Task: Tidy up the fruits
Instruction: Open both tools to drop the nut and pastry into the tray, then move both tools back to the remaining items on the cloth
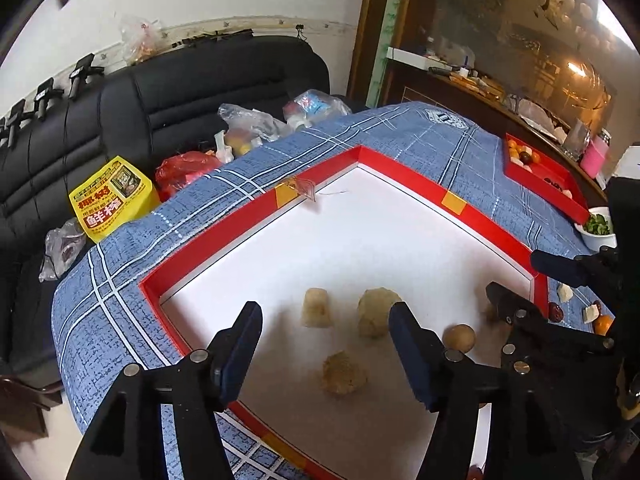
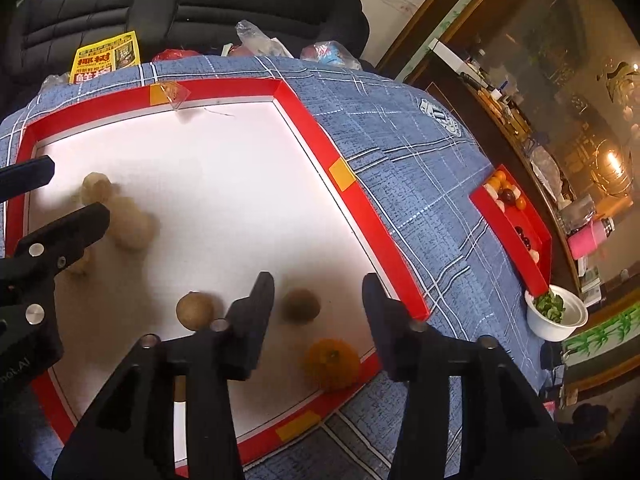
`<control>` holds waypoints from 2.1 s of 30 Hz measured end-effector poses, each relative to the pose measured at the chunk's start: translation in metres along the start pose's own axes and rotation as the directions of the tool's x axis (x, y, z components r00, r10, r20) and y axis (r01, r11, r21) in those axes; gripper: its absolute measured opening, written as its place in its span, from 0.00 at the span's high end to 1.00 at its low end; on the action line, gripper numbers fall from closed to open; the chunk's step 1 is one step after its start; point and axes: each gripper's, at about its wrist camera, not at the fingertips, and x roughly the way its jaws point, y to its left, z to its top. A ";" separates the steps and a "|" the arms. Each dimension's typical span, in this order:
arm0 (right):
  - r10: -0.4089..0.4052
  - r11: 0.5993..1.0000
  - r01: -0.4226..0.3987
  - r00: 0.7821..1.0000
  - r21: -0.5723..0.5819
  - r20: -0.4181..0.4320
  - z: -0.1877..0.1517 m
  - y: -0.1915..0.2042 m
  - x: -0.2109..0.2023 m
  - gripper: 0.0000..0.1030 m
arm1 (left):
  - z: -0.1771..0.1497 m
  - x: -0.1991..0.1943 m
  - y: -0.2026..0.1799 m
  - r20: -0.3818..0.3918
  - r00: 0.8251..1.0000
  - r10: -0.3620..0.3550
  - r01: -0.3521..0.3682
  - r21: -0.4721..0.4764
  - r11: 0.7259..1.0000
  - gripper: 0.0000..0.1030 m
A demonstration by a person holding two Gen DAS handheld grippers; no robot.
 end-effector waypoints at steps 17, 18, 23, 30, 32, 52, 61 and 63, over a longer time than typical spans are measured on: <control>-0.018 0.999 0.016 0.999 0.044 0.045 -0.006 -0.010 -0.023 0.49 | -0.002 -0.023 -0.003 0.035 0.999 -0.005 0.005 0.004 1.000 0.38; -0.020 0.999 0.018 0.999 0.046 0.048 -0.007 -0.010 -0.024 0.49 | -0.003 -0.025 -0.003 0.038 0.999 -0.006 0.006 0.005 1.000 0.38; -0.028 0.998 0.025 0.997 0.054 0.067 -0.011 -0.012 -0.034 0.49 | -0.004 -0.034 -0.007 0.053 0.999 -0.005 0.004 0.014 1.000 0.38; -0.040 0.997 0.034 0.995 0.068 0.088 -0.019 -0.016 -0.048 0.49 | -0.007 -0.048 -0.015 0.072 0.997 -0.009 0.007 0.029 1.000 0.38; -0.041 0.997 0.035 0.995 0.073 0.091 -0.022 -0.017 -0.052 0.49 | -0.008 -0.051 -0.018 0.075 0.997 -0.010 0.007 0.036 0.999 0.38; 0.026 0.906 -0.030 1.000 0.422 0.014 -0.177 -0.133 -0.050 0.49 | -0.048 -0.067 -0.139 0.036 0.987 -0.157 0.140 0.286 0.948 0.37; 0.031 0.770 -0.001 0.999 0.637 -0.037 -0.262 -0.227 -0.016 0.50 | -0.081 -0.047 -0.211 -0.071 0.975 -0.209 0.220 0.405 0.888 0.36; 0.037 0.779 -0.005 0.999 0.627 -0.038 -0.256 -0.232 -0.005 0.50 | -0.081 -0.042 -0.215 -0.084 0.976 -0.201 0.218 0.406 0.888 0.36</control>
